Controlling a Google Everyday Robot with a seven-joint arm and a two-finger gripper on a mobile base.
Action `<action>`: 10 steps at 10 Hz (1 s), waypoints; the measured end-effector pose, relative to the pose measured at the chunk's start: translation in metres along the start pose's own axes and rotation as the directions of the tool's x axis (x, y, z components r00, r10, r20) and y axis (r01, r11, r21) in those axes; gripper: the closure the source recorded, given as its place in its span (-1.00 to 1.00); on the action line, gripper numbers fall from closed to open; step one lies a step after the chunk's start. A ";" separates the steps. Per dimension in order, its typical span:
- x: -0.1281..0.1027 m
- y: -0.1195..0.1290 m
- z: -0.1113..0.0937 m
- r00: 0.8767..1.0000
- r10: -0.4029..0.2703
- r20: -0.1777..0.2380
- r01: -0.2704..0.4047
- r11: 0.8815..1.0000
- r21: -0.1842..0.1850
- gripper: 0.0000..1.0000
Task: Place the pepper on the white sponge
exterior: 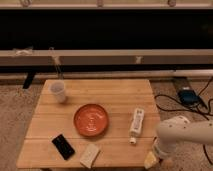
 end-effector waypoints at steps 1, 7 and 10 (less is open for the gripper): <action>-0.001 0.000 0.002 1.000 -0.002 -0.003 0.002 1.000 -0.005 -0.17; -0.012 -0.002 -0.028 0.999 -0.032 0.018 0.031 0.999 0.036 0.97; -0.040 0.002 -0.063 0.993 -0.104 0.054 0.098 0.991 0.094 1.00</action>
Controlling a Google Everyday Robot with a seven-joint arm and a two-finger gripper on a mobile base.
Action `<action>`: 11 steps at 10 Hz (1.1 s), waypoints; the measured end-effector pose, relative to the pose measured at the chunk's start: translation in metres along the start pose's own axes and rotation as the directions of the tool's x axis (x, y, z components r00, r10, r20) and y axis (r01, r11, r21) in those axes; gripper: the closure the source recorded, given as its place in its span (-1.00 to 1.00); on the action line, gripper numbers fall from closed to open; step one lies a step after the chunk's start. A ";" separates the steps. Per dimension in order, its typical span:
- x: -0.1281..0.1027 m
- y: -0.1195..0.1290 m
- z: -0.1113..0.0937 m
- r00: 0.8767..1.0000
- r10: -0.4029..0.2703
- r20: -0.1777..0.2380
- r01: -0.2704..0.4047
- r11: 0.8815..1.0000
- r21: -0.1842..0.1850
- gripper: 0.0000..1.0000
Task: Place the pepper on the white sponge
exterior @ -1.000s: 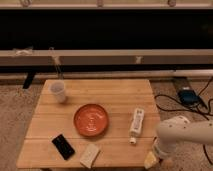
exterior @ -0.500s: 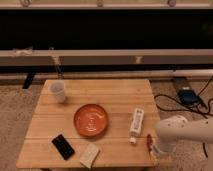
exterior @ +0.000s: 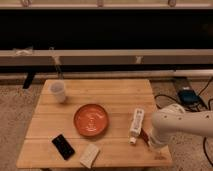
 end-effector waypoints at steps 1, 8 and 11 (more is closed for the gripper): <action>-0.003 -0.002 -0.006 1.000 -0.009 0.004 0.009 1.000 0.012 1.00; -0.029 -0.016 -0.094 0.996 -0.077 0.033 0.071 0.986 0.154 0.99; -0.031 -0.014 -0.100 0.996 -0.088 0.035 0.081 0.984 0.156 0.55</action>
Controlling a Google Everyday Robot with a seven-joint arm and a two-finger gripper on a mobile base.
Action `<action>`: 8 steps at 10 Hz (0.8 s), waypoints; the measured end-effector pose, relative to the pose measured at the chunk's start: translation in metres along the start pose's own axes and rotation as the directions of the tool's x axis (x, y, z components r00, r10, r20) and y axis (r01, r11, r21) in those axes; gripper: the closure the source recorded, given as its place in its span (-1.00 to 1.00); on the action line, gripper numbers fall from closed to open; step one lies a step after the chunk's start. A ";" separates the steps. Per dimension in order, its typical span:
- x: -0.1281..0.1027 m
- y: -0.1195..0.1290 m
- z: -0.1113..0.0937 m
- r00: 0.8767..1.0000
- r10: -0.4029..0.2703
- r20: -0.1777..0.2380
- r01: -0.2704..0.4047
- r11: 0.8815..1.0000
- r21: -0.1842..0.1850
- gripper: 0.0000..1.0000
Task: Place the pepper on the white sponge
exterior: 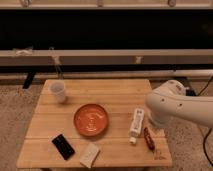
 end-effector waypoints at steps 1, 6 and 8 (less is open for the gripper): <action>0.002 0.002 0.011 1.000 0.011 0.007 -0.010 1.000 -0.017 0.29; 0.000 0.020 0.081 0.997 0.048 0.054 -0.043 0.994 -0.100 -0.58; -0.004 0.022 0.092 0.997 0.046 0.064 -0.038 0.992 -0.118 -0.60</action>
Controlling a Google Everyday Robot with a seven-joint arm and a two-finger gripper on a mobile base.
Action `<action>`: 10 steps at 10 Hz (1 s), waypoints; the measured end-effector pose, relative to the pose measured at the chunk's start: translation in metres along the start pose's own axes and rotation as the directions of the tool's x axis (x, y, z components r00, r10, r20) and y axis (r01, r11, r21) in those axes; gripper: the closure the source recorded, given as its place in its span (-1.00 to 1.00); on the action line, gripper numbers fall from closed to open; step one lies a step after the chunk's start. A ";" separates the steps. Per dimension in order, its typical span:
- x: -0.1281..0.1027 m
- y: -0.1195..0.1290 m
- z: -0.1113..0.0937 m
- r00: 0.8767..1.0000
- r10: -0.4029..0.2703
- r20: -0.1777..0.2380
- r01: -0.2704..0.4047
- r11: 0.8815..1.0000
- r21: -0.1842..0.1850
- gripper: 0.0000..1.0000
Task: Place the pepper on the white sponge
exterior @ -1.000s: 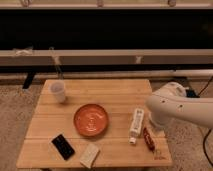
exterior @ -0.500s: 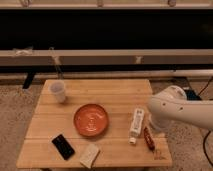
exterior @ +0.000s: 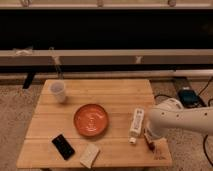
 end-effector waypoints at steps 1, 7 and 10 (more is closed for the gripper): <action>0.000 0.000 0.003 1.000 -0.002 0.000 0.002 1.000 -0.004 -0.60; 0.002 -0.005 0.020 1.000 0.001 -0.012 -0.001 1.000 -0.023 -0.60; 0.002 -0.007 0.036 1.000 0.003 -0.022 -0.004 0.999 -0.044 -0.59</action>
